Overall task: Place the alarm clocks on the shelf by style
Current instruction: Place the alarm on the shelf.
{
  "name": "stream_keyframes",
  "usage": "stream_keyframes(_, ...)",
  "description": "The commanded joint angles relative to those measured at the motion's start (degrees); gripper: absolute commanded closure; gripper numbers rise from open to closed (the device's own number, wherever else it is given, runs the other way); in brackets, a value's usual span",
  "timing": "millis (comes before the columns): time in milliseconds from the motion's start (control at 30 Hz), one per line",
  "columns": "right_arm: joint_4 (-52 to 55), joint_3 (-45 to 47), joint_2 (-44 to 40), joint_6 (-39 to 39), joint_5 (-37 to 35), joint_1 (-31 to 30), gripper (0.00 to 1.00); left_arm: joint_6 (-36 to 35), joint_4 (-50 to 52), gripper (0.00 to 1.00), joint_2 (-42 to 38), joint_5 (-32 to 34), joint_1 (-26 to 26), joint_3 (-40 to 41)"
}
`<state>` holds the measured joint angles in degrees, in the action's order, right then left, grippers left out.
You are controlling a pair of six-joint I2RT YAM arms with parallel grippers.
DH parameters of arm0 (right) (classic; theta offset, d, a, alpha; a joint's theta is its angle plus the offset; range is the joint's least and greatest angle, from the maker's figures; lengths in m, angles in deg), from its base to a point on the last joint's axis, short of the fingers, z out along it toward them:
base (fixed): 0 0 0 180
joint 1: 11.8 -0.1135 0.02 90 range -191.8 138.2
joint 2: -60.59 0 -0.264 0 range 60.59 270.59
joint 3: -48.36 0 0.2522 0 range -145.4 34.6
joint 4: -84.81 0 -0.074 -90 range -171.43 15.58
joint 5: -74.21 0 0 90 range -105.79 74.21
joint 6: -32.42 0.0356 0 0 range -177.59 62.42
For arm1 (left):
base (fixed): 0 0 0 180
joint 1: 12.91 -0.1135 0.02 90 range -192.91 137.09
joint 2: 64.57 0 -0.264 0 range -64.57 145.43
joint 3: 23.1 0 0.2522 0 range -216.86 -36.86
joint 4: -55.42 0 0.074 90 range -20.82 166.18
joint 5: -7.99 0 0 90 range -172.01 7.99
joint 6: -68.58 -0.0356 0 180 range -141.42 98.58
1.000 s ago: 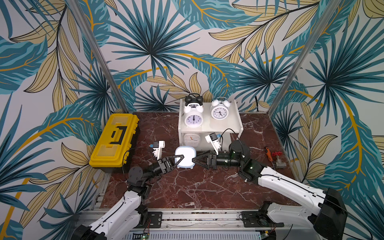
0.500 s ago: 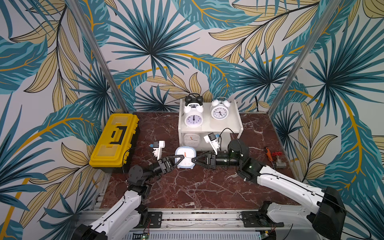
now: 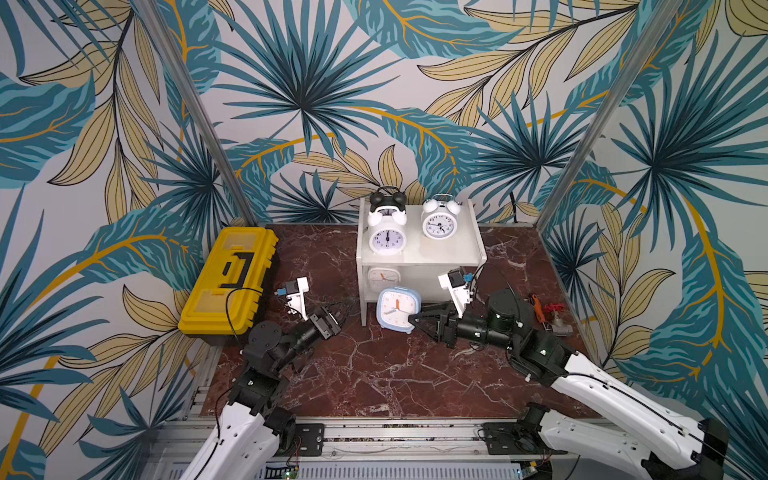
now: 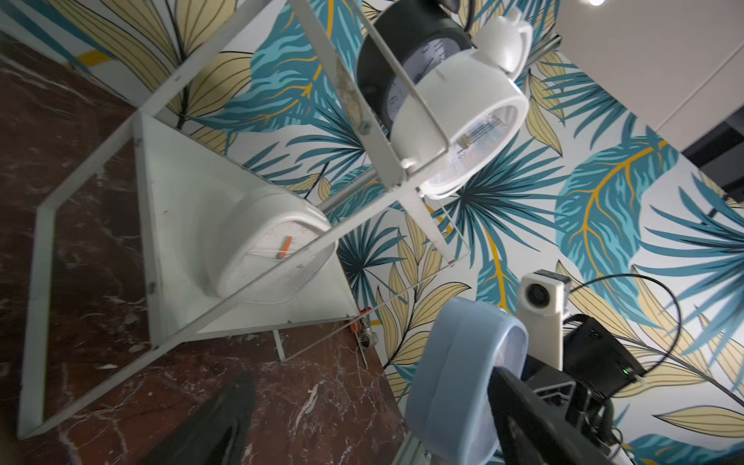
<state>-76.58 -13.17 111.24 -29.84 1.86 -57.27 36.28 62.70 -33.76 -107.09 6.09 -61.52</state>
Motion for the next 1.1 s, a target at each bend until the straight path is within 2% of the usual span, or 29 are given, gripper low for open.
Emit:
stream_keyframes(0,6.97,2.51,-5.63,-5.99,-9.90,-0.23,0.84,-3.03,11.12,0.10,0.29,3.08,-0.35,-0.54)
stream_keyframes(133,12.65,5.85,-12.57,-7.33,-16.09,-0.23,0.85,-1.82,11.12,0.12,0.00,0.84,-0.31,0.91)
stream_keyframes(300,14.78,10.90,-19.01,-5.61,-20.54,-0.23,0.85,-2.20,13.83,0.13,-0.35,1.06,-0.28,1.46)
stream_keyframes(533,15.49,14.96,-22.94,-5.77,-25.95,-0.23,0.85,-3.99,18.14,0.14,-0.16,0.61,-0.33,0.68)
stream_keyframes(667,12.02,14.02,-20.09,-10.33,-29.40,-0.23,0.85,-4.52,18.67,0.15,-0.19,0.31,-0.35,-0.10)
stream_keyframes(1067,-10.66,8.54,-0.32,-21.97,-33.35,-0.23,0.84,-5.57,18.44,0.15,0.30,-0.53,-0.28,-1.44)
